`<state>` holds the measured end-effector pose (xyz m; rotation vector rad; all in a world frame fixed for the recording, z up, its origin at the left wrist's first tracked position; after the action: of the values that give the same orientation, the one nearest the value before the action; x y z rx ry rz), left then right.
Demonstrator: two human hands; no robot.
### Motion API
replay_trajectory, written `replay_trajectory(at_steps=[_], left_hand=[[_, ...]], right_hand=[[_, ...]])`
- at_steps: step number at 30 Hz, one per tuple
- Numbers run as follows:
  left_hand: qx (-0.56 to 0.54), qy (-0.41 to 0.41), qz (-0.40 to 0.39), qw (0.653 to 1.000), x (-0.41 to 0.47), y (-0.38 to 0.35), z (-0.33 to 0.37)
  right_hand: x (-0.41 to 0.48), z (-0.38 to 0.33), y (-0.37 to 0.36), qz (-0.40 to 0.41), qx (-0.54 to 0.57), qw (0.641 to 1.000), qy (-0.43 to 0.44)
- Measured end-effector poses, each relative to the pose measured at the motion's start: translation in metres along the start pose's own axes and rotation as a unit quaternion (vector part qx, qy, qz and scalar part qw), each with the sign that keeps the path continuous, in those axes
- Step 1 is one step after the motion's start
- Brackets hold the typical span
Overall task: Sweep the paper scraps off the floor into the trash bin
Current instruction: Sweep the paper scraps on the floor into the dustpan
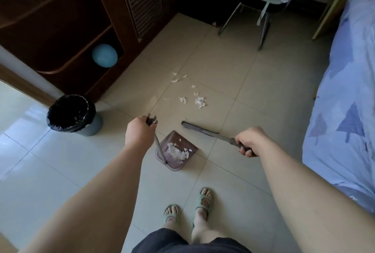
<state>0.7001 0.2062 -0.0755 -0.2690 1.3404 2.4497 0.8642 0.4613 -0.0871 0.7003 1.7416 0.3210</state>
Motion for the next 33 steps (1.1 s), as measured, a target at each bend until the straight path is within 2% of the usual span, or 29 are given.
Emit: replay_trajectory(at_steps=[5,13,22,33], left_hand=[[-0.001,0.01,-0.003,1.0,0.01,-0.001,0.018],[-0.02,0.03,0.003,0.999,0.022,-0.002,0.037],[-0.041,0.046,0.023,0.998,0.023,-0.002,0.044],[-0.072,0.038,0.062,0.995,0.031,0.05,-0.01]], right_hand=[[-0.007,-0.029,0.03,-0.104,-0.098,0.99,-0.014],[-0.005,-0.06,0.085,-0.065,-0.145,0.986,0.04],[0.025,-0.07,0.097,-0.019,-0.085,0.995,0.051],[0.017,-0.087,0.026,-0.012,0.013,0.999,0.033]])
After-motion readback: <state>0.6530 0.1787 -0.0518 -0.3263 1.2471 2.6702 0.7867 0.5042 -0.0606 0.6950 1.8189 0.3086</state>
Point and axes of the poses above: each hand's wrist, its own x-axis towards the middle knuckle, its own y-axis out of the back of the hand, z = x × y, the point moved 1 cm from there along x, towards the middle knuckle, and after that the axes turned 3 degrees about -x, right-handed, at the moved point
